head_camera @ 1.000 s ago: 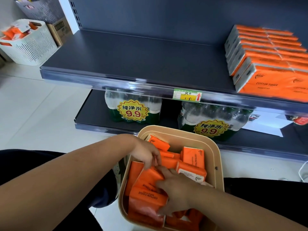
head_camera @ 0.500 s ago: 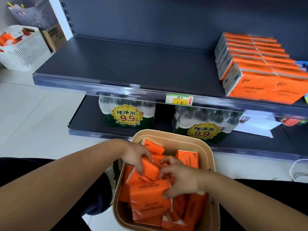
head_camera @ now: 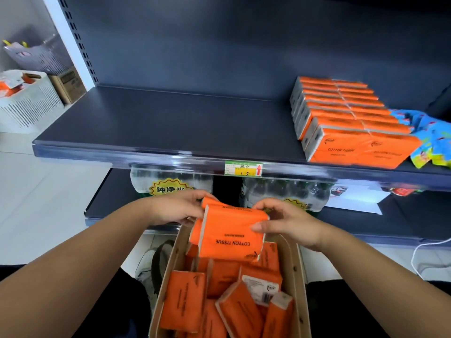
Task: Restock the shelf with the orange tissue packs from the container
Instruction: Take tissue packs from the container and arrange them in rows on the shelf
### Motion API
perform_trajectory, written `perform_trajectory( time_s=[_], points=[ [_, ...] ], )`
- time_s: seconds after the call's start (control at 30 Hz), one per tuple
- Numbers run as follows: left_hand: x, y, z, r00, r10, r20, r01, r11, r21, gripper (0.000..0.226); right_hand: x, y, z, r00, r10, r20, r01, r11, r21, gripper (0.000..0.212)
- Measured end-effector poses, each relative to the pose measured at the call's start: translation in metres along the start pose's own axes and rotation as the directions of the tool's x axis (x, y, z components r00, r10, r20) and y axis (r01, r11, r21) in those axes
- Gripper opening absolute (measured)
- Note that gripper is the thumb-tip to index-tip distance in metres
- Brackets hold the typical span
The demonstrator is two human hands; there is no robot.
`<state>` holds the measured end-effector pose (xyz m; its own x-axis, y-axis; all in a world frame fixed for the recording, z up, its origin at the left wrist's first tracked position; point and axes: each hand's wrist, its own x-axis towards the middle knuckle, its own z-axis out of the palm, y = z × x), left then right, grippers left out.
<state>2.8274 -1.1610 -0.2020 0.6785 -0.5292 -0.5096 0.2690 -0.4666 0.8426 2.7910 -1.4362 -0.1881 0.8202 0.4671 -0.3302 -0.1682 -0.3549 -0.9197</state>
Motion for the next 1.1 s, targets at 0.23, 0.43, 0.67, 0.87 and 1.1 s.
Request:
perform_trajectory(
  time_s=[0.23,0.43,0.67,0.87,1.1],
  points=[
    [0.004,0.042,-0.013,0.982,0.172,-0.077,-0.18,0.977,-0.114,0.046,-0.005,-0.039,-0.035,0.981,-0.152,-0.117,0.161,0.985,0.069,0.022],
    [0.012,0.089,-0.037,0.949,0.261,-0.176,-0.284,0.951,-0.124,0.052,0.0,-0.073,-0.071,0.962,-0.226,-0.151,0.232,0.972,0.023,0.025],
    [0.052,0.148,-0.071,0.893,0.325,-0.311,-0.384,0.911,-0.15,0.053,0.031,-0.11,-0.119,0.894,-0.325,-0.309,0.321,0.945,-0.065,0.03],
    [0.116,0.17,-0.087,0.856,0.304,-0.418,-0.389,0.912,-0.133,0.029,0.078,-0.113,-0.165,0.826,-0.425,-0.369,0.198,0.834,-0.515,0.033],
    [0.199,0.17,-0.106,0.826,0.215,-0.521,-0.308,0.946,-0.098,0.042,0.117,-0.11,-0.189,0.858,-0.391,-0.333,-0.015,0.629,-0.777,0.043]
  ],
)
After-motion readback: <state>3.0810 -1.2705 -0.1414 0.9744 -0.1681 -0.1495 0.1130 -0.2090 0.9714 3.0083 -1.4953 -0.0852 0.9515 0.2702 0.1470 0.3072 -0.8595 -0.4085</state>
